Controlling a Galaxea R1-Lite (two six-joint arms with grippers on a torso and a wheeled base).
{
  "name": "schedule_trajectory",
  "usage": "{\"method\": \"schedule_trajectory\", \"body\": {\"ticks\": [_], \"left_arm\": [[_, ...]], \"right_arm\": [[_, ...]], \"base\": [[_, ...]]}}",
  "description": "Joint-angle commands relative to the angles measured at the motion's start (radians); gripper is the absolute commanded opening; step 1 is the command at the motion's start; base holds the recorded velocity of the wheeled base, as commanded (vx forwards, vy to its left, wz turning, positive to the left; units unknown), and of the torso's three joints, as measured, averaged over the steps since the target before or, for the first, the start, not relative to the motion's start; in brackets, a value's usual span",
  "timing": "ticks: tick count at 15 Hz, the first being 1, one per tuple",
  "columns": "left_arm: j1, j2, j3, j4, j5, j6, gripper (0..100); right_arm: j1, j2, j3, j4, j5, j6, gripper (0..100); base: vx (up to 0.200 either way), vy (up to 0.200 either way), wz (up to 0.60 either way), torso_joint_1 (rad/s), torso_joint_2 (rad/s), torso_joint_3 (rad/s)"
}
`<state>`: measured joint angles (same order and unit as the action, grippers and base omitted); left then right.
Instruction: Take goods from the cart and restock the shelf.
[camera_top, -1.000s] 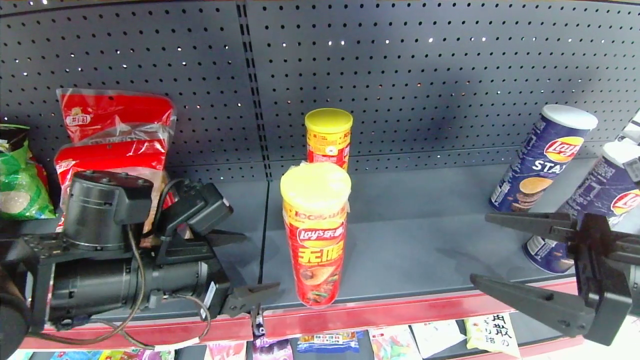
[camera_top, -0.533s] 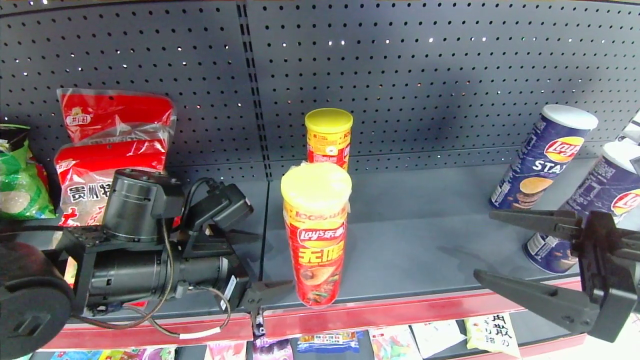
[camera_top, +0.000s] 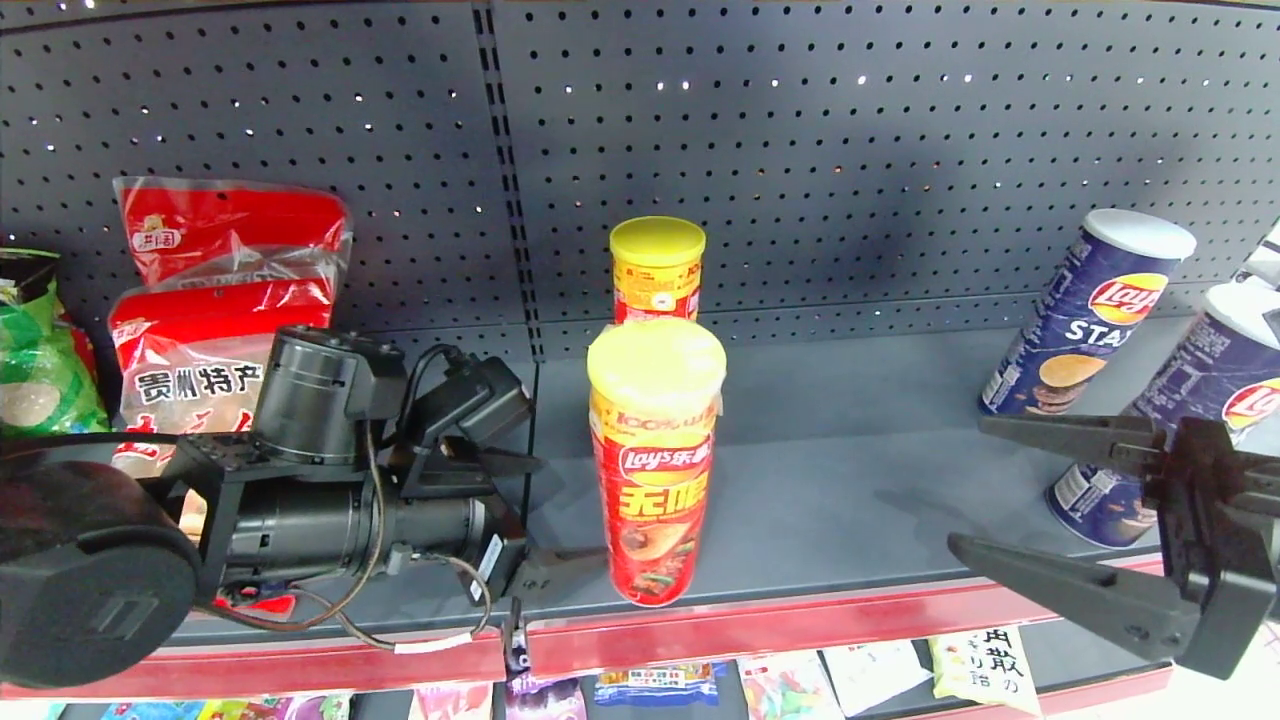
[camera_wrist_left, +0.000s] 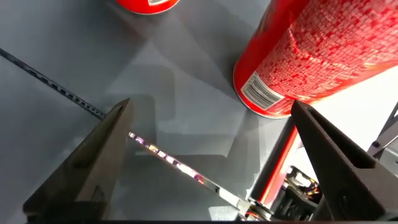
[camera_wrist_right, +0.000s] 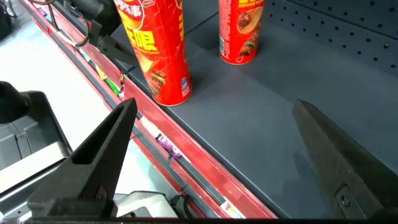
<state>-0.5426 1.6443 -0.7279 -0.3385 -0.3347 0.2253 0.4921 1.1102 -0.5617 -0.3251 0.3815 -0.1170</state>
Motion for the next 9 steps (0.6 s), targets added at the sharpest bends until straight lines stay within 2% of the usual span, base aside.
{"method": "schedule_trajectory", "body": {"ticks": [1, 7, 9], "left_arm": [[-0.002, 0.006, -0.005, 0.000, 0.000, 0.000, 100], [0.000, 0.003, -0.004, 0.000, 0.003, -0.001, 100], [0.006, -0.072, 0.036, 0.000, 0.025, -0.015, 100]], "right_arm": [[0.000, 0.003, 0.000, 0.000, 0.000, -0.001, 100], [0.000, 0.007, 0.005, 0.001, 0.000, -0.001, 100], [0.002, -0.009, 0.042, 0.000, 0.000, -0.006, 100]], "base": [[0.000, 0.000, 0.00, 0.000, 0.00, 0.000], [0.000, 0.000, 0.00, 0.000, 0.00, 0.000], [0.000, 0.000, 0.00, 0.000, 0.00, 0.000]]}}
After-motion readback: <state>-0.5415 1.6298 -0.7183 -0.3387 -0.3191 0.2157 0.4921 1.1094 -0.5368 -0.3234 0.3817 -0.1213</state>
